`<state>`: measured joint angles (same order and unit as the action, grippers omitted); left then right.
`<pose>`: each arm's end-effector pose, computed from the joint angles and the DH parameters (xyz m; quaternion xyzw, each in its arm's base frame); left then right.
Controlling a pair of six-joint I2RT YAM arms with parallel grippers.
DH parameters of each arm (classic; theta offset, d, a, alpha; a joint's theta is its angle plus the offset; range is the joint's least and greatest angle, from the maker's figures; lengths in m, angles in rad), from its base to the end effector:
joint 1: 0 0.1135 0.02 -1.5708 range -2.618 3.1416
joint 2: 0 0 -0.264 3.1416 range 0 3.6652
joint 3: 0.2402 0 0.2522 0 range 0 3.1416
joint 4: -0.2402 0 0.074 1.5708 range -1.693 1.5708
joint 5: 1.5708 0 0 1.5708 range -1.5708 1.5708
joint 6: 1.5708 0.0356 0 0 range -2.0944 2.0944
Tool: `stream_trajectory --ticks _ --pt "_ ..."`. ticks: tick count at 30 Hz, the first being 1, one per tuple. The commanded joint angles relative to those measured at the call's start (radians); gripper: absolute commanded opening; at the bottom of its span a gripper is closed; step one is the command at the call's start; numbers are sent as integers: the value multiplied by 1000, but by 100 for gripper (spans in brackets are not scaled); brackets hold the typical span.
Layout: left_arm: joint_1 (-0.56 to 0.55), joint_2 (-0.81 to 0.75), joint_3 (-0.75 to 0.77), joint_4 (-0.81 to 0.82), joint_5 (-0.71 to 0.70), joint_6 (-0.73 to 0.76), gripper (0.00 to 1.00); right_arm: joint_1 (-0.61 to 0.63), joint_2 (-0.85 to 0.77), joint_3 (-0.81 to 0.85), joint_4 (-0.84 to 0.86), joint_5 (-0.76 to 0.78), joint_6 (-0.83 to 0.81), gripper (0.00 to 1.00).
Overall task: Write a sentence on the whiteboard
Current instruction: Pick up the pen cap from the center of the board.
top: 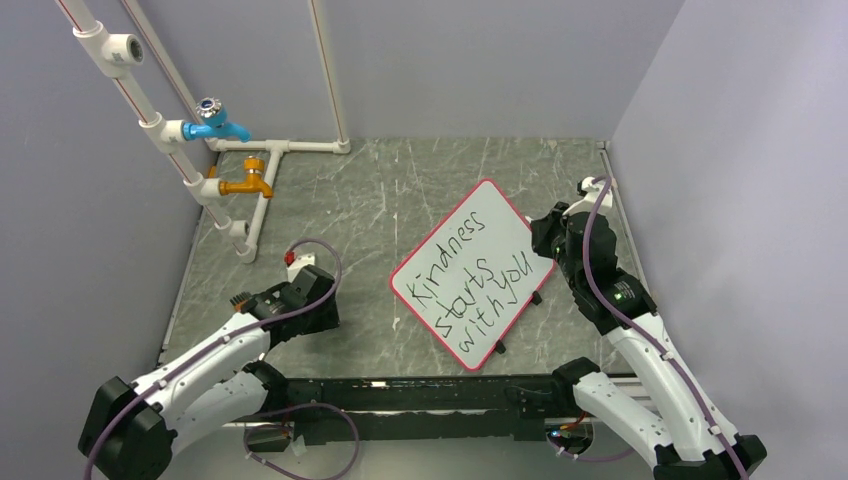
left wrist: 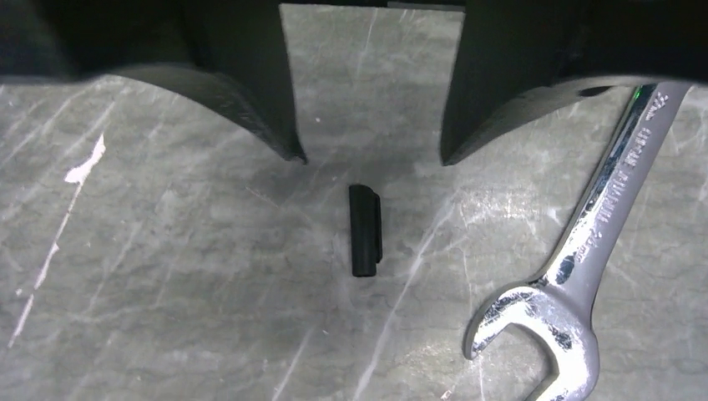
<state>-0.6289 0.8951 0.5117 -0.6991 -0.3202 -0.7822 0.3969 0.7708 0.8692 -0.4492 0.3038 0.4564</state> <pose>0.1320 -0.0822 0.1883 -0.1118 0.9522 -0.0370 0.2820 0.1608 0.0559 0.3441 0.1108 0.8073 0.1214 0.5668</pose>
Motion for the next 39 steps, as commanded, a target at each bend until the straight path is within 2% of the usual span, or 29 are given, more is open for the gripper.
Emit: stream_trajectory --ticks 1,20,26,30,33,36,39 --pt "67 8 -35 144 72 46 61 -2 -13 16 12 -14 2 0" --pt "126 147 -76 252 109 89 44 -2 0 19 19 -4 -5 0" --pt "148 184 -71 256 118 93 32 -1 6 17 23 -2 -7 0" --pt "149 221 -60 254 133 99 28 -1 5 16 24 0 -7 0" --pt "150 240 -55 262 156 111 20 -1 5 14 23 1 -7 0" --pt "150 248 -52 275 177 126 2 -1 3 12 24 1 -7 0" --pt "149 239 -48 296 205 166 0 0 -1 11 25 -4 -8 0"
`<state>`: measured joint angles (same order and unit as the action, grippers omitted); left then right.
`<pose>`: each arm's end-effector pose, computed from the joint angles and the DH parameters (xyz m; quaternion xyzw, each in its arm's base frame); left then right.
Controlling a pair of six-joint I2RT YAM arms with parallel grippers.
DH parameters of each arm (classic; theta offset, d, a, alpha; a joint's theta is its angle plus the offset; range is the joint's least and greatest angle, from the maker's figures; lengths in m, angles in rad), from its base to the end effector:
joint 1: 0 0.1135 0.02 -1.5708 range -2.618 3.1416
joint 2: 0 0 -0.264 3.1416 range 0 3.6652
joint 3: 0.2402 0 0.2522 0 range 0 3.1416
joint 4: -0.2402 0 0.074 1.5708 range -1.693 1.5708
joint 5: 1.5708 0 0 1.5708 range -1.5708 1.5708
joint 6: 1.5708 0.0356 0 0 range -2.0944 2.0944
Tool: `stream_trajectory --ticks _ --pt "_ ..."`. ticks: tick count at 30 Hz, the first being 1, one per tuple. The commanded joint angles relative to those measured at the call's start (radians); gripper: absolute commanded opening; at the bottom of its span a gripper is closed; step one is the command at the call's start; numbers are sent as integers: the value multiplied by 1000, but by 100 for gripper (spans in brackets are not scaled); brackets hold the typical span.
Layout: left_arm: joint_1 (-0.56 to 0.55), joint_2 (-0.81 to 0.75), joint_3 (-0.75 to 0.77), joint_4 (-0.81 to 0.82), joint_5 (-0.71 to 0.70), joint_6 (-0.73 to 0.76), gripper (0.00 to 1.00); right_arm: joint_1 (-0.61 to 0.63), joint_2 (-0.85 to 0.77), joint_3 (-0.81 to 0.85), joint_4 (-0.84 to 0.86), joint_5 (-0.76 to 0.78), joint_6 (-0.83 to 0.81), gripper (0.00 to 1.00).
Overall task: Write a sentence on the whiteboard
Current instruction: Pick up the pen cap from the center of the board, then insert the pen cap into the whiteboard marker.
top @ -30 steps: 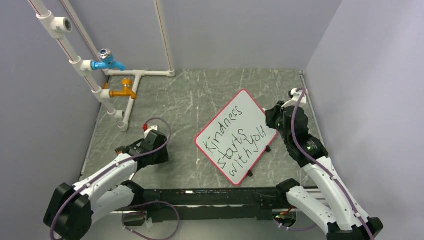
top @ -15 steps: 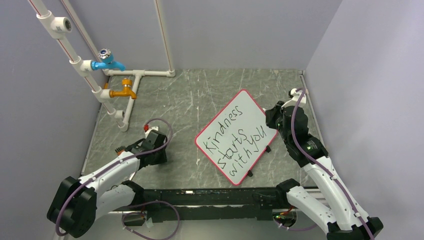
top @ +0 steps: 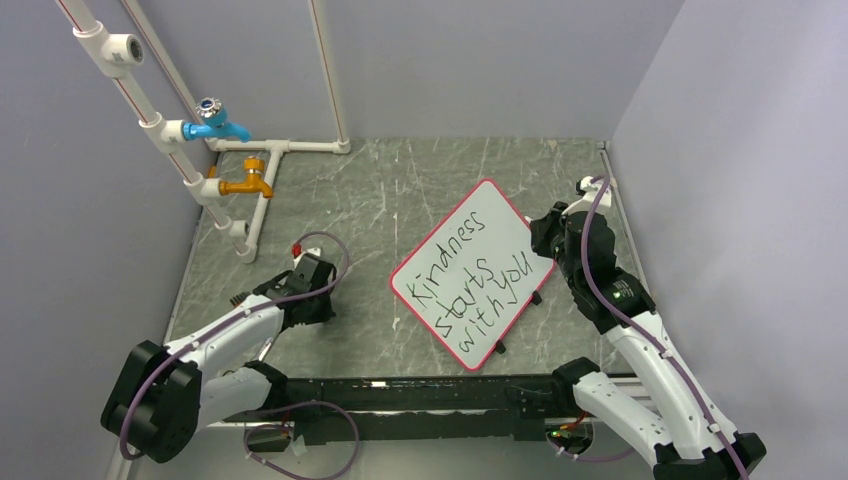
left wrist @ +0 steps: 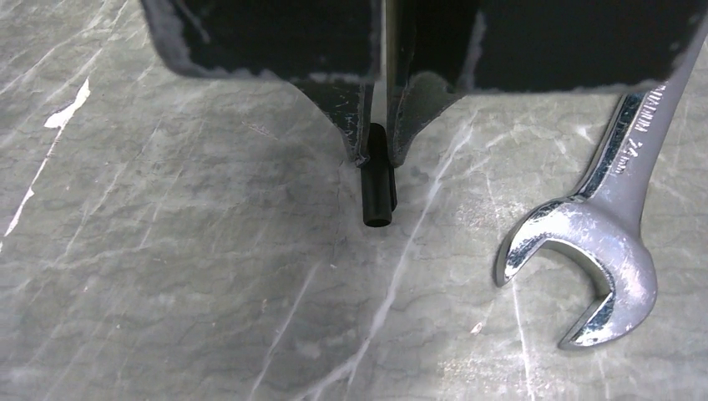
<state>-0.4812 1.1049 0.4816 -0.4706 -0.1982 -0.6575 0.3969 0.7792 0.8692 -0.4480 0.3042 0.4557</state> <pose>0.1675 -0.0796 0.1583 -0.1084 0.9611 -0.0457 0.2498 0.1626 0.0566 0.3430 0.1102 0.8093 0.1196 0.5644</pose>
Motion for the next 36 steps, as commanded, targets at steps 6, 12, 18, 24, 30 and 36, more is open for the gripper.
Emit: stream_trajectory --ticks 6,12,18,24,30,36 --pt "-5 -45 60 23 149 165 0 -1 -17 15 38 -43 -15 0" --pt "-71 -32 187 -45 223 206 0 -1 -9 32 50 -128 -26 0" --pt "-99 5 317 -201 201 314 0 -2 3 33 86 -247 -28 0" --pt "-101 -89 364 -209 216 458 0 -1 18 42 124 -348 -23 0" --pt "-101 -175 387 -180 201 623 0 -3 25 51 157 -440 -12 0" --pt "-109 -222 384 -104 201 793 4 -2 26 52 171 -497 -11 0"
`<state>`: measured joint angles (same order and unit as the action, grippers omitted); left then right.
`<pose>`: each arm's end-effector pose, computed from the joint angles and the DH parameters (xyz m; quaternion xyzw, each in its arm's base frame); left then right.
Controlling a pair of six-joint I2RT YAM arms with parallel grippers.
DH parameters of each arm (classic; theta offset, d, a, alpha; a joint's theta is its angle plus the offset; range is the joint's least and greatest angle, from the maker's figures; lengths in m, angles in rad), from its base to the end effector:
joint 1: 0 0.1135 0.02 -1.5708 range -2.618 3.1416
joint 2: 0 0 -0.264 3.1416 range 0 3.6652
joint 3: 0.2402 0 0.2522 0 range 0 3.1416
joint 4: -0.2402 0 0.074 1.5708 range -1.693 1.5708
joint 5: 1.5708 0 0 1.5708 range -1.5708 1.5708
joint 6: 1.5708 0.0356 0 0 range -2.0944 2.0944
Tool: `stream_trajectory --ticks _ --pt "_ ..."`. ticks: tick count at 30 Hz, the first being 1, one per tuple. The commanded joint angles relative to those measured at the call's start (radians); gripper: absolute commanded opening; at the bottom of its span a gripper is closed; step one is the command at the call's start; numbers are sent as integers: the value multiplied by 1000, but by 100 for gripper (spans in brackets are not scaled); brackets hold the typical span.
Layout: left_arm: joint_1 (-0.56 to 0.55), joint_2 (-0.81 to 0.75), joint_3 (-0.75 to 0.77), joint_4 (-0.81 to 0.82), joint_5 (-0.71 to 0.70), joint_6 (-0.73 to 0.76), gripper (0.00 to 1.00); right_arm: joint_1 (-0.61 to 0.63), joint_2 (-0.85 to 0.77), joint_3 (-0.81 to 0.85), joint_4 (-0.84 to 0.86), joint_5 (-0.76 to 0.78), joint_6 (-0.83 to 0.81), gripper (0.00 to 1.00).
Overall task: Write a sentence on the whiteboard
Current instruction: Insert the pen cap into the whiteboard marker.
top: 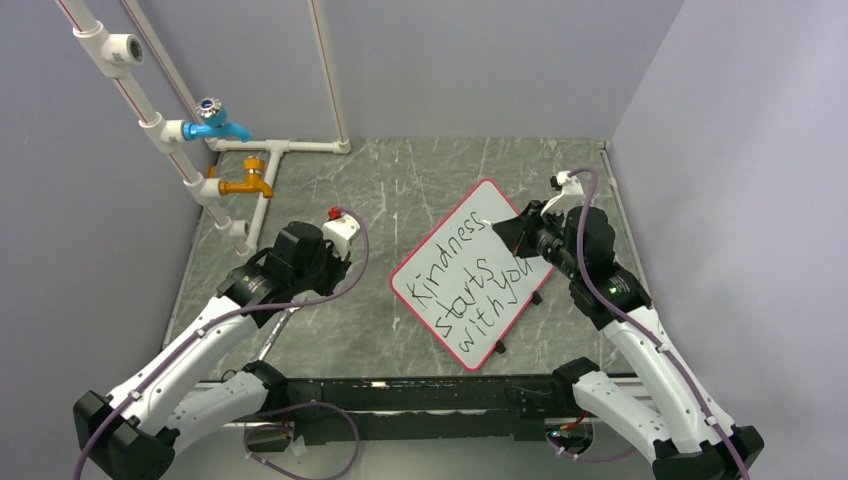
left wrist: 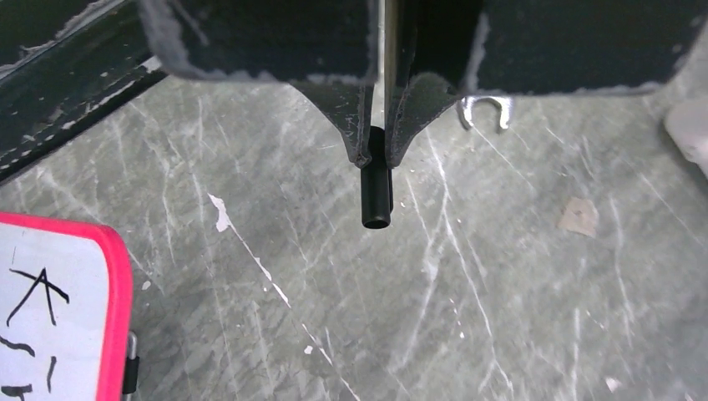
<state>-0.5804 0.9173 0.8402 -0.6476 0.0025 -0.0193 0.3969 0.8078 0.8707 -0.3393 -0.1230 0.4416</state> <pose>0.1592 -0.1045 0.2914 0.2530 0.8760 -0.1224 0.3919 0.1675 0.0749 0.3498 -0.0192 0.7969 0.2898 0.5297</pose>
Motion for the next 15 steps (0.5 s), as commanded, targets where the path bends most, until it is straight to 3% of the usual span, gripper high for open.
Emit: stream_trajectory --ticks 1,9,15 --pt "-11 -46 19 90 14 203 5 -1 -4 53 65 -83 1 0" --pt "-10 -118 20 212 166 462 0 0 3 62 93 -212 -3 0" --pt "-11 -124 17 277 385 625 0 -1 21 62 138 -344 -4 0"
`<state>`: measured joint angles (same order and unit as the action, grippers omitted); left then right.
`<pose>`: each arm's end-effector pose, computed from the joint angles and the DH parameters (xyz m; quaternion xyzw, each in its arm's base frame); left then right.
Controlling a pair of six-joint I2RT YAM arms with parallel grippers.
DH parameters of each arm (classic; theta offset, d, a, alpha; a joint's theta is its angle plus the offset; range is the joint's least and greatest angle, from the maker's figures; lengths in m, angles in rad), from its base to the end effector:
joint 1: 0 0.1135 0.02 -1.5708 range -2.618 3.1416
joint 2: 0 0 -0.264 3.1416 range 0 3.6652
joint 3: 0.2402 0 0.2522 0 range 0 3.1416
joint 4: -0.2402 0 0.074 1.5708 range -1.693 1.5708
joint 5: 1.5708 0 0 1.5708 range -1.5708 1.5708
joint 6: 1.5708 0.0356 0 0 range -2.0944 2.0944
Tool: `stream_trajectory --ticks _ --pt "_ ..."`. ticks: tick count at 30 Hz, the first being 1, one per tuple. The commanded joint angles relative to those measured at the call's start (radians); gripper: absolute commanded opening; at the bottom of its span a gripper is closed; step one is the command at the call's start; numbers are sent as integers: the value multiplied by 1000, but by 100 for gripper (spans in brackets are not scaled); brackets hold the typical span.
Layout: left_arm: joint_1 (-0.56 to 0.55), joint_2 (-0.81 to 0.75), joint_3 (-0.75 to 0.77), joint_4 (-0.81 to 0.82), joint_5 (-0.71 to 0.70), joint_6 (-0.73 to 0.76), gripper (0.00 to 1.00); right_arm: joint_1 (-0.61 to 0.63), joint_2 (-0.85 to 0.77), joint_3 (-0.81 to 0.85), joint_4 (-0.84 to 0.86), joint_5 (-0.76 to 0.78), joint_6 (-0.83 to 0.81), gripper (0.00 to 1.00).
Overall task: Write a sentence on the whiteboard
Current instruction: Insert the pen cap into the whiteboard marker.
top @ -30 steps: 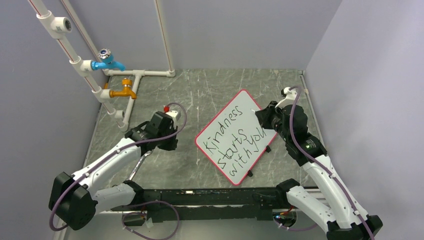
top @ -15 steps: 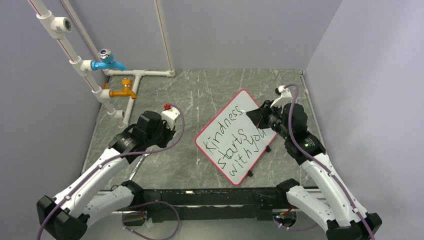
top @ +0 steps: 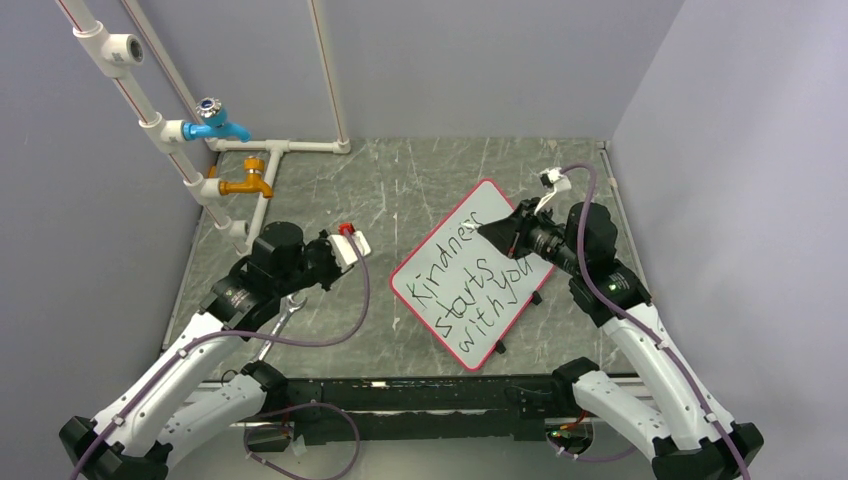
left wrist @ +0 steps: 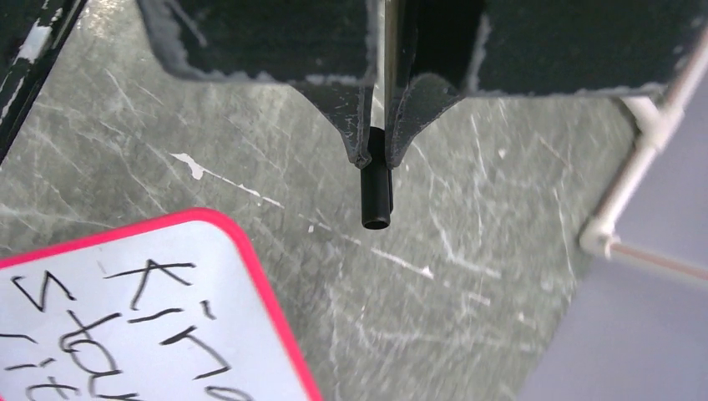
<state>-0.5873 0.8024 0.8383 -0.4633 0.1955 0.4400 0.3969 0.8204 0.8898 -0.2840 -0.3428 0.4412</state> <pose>0.1446 -0.1046 0.3269 0.4572 0.7030 -0.1215 0.5310 0.1662 0.0826 0.3605 -0.0900 0.7695 0.3728 0.5106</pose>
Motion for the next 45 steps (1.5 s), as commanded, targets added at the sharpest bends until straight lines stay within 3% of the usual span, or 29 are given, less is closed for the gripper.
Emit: stream_trajectory --ticks 1,9,15,25,45 --pt "-4 -6 13 99 228 208 0 -2 10 41 96 -161 -2 0" --pt "-4 -9 -74 166 413 344 0 1 24 24 167 -315 20 0" --pt "-4 -39 -113 201 467 363 0 36 77 16 252 -394 73 0" --pt "-5 -49 -128 214 452 348 0 249 155 78 188 -262 -22 0" --pt "-4 -81 -152 246 454 317 0 356 228 104 184 -142 -19 0"
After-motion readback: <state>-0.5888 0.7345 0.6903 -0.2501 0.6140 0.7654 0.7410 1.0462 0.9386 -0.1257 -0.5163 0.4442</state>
